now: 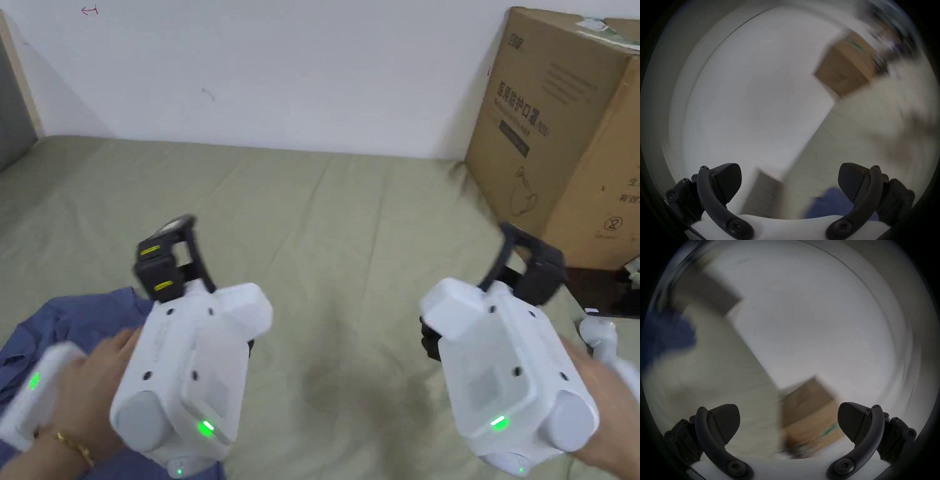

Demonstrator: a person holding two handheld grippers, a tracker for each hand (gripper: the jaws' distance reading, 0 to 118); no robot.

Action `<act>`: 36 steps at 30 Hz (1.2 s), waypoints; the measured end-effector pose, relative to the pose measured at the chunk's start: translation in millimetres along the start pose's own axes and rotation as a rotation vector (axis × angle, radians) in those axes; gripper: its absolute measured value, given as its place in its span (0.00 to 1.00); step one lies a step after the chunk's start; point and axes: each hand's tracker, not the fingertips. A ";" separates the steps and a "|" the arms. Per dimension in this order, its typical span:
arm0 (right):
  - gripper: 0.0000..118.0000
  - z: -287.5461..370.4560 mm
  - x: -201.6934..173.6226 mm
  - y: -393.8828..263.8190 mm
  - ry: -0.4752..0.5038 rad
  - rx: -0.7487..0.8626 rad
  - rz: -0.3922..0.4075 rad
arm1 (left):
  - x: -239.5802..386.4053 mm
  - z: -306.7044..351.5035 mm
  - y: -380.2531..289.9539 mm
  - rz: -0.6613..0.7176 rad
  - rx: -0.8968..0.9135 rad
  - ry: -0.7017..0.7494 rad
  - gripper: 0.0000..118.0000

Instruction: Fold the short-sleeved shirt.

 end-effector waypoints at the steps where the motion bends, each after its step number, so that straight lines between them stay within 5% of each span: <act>1: 1.00 1.9 -5.2 2.7 -0.018 0.088 0.227 | 4.1 -0.3 1.8 -0.205 0.067 -0.003 1.00; 3: 1.00 6.9 -18.0 -4.5 -0.019 0.267 0.572 | 12.8 7.2 6.1 -0.492 0.235 0.003 1.00; 4: 1.00 12.2 -21.9 -7.1 -0.013 0.375 0.666 | 14.8 12.8 5.5 -0.576 0.345 -0.003 1.00; 6: 1.00 19.9 -24.3 -11.4 -0.004 0.469 0.783 | 15.7 16.0 8.7 -0.610 0.423 0.034 1.00; 7: 1.00 22.1 -22.6 -10.8 0.020 0.474 0.775 | 14.7 16.8 7.8 -0.567 0.417 0.039 1.00; 10: 1.00 17.3 -3.4 -4.2 0.079 0.322 0.507 | -7.4 10.2 8.7 -0.328 0.318 0.043 1.00; 12: 1.00 6.4 22.5 3.5 0.178 0.150 0.147 | -33.6 2.2 7.3 -0.015 0.202 0.019 1.00; 15: 1.00 -12.9 66.7 -11.4 0.348 -0.043 -0.652 | -76.8 -10.5 0.8 0.661 0.022 -0.009 1.00; 17: 1.00 -16.9 68.3 -30.4 0.347 -0.096 -1.012 | -84.9 -13.1 -11.2 0.985 -0.039 -0.002 1.00; 18: 1.00 -10.2 68.6 -26.7 0.296 -0.116 -1.109 | -82.4 -13.1 -15.3 1.088 -0.071 0.017 1.00; 22: 1.00 2.8 44.8 -33.8 0.185 -0.162 -1.267 | -61.1 -2.7 -20.3 1.246 -0.115 0.033 1.00; 26: 1.00 17.3 21.5 -37.8 0.199 -0.208 -1.422 | -39.1 11.1 -13.2 1.245 -0.118 0.011 1.00; 36: 1.00 27.1 8.7 -37.1 0.167 -0.241 -1.420 | -33.4 25.6 -17.1 1.319 -0.157 0.012 1.00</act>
